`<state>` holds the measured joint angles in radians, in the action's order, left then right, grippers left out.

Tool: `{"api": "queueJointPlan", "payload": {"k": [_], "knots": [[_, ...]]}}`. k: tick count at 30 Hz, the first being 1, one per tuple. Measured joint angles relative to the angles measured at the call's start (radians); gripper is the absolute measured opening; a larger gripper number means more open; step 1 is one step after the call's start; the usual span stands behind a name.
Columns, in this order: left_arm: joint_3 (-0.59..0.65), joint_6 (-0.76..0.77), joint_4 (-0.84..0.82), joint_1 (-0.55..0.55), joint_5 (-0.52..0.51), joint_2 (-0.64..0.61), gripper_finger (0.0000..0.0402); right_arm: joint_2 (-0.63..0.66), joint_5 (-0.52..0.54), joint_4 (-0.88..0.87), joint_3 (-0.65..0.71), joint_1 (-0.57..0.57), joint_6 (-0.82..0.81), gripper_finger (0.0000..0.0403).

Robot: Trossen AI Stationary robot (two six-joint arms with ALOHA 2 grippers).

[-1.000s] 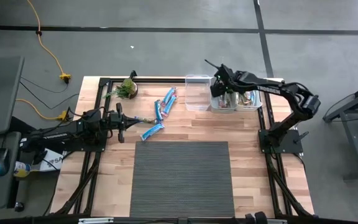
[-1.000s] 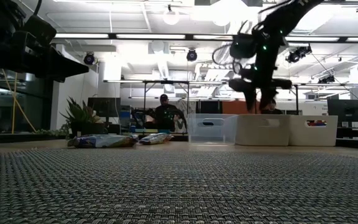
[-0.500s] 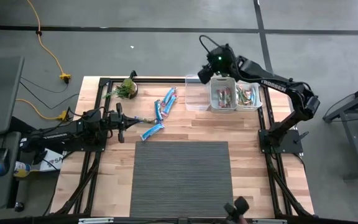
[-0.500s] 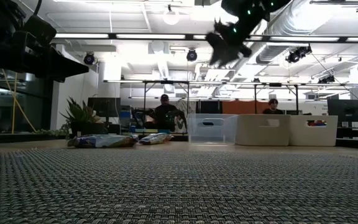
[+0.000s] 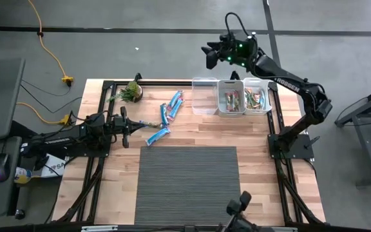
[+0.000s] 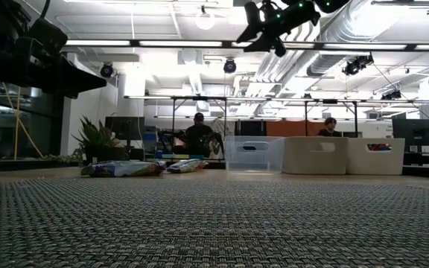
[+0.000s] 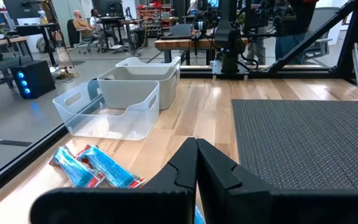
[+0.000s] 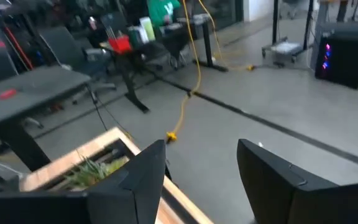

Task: Pick and place Granola Bars by type
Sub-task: Adjust the transparent bin on the table

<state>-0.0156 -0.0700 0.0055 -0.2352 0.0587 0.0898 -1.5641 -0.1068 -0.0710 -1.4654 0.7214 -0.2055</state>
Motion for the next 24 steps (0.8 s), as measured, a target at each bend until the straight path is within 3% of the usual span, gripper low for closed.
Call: {"api": "queueJointPlan", "payload": {"k": [7,11,17,24], "knots": [[0.000,0.000,0.000,0.000,0.000,0.000,0.0001,-0.070,-0.113,0.103,-0.001,0.014,-0.107,0.0184],[0.000,0.000,0.000,0.000,0.000,0.000,0.0001,-0.148,-0.143,0.060,-0.060,-0.007,-0.095,0.0184],[0.000,0.000,0.000,0.000,0.000,0.000,0.0001,-0.293,-0.183,-0.107,-0.312,-0.041,-0.007,0.0184],[0.000,0.000,0.000,0.000,0.000,0.000,0.0001,-0.494,-0.211,-0.428,-0.688,-0.056,0.197,0.0184]]}}
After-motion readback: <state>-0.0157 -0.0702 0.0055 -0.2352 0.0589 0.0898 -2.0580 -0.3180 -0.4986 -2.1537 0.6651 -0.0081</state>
